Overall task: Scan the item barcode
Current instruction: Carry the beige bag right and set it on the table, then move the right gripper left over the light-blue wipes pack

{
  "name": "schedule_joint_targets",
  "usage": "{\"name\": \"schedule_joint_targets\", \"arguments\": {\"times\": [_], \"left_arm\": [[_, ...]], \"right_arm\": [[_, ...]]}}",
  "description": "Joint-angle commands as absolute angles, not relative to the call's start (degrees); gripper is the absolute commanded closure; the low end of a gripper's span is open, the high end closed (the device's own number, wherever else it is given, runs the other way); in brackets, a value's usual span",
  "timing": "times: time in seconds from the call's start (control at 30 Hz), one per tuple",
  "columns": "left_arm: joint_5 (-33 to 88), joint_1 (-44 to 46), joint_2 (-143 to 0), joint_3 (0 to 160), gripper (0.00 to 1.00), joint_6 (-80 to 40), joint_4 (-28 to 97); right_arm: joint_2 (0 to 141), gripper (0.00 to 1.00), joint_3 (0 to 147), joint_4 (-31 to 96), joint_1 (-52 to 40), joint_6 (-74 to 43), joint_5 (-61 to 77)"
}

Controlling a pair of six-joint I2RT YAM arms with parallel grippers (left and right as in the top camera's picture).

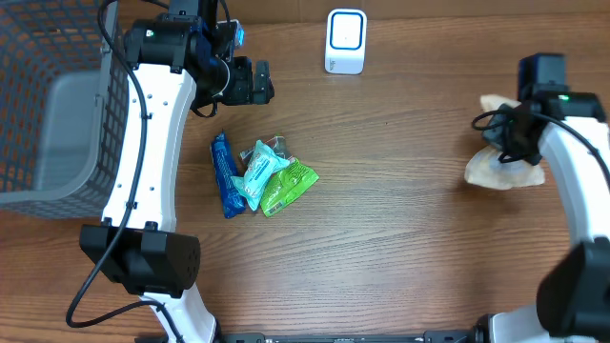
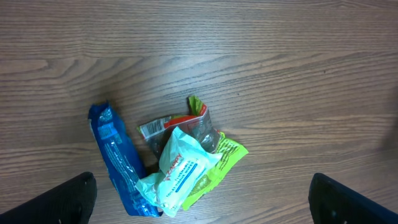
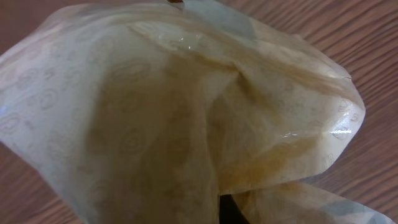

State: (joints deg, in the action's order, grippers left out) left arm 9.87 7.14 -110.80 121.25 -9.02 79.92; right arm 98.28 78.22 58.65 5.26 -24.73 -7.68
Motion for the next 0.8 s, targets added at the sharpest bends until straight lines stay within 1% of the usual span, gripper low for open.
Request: {"name": "schedule_joint_targets", "arguments": {"times": [0.0,0.13,0.27,0.3,0.37,0.43,0.57,0.77], "left_arm": [[10.11,7.25,-111.37,121.1,0.0,-8.99,79.85],[10.11,7.25,-111.37,121.1,0.0,-8.99,79.85],[10.11,7.25,-111.37,121.1,0.0,-8.99,79.85],[10.11,7.25,-111.37,121.1,0.0,-9.02,79.88],[10.11,7.25,-111.37,121.1,0.0,-8.99,79.85],[10.11,7.25,-111.37,121.1,0.0,-8.99,79.85],[10.11,7.25,-111.37,121.1,0.0,-8.99,79.85],[10.11,7.25,-111.37,121.1,0.0,-8.99,79.85]], "right_arm": [[101.23,0.96,77.84,57.34,5.5,-21.85,-7.81],[103.79,0.93,77.84,56.31,5.5,-20.49,-7.81],[103.96,0.86,77.84,56.27,5.5,-20.51,-7.81],[103.96,0.81,77.84,56.47,5.5,-20.51,-7.81],[103.96,0.66,77.84,57.14,5.5,-20.53,-7.79],[103.96,0.6,77.84,57.8,5.5,-20.47,-7.38],[103.96,0.56,78.26,58.52,5.5,-16.27,-2.57],[103.94,0.54,82.83,62.04,5.48,-14.46,7.35]]}}
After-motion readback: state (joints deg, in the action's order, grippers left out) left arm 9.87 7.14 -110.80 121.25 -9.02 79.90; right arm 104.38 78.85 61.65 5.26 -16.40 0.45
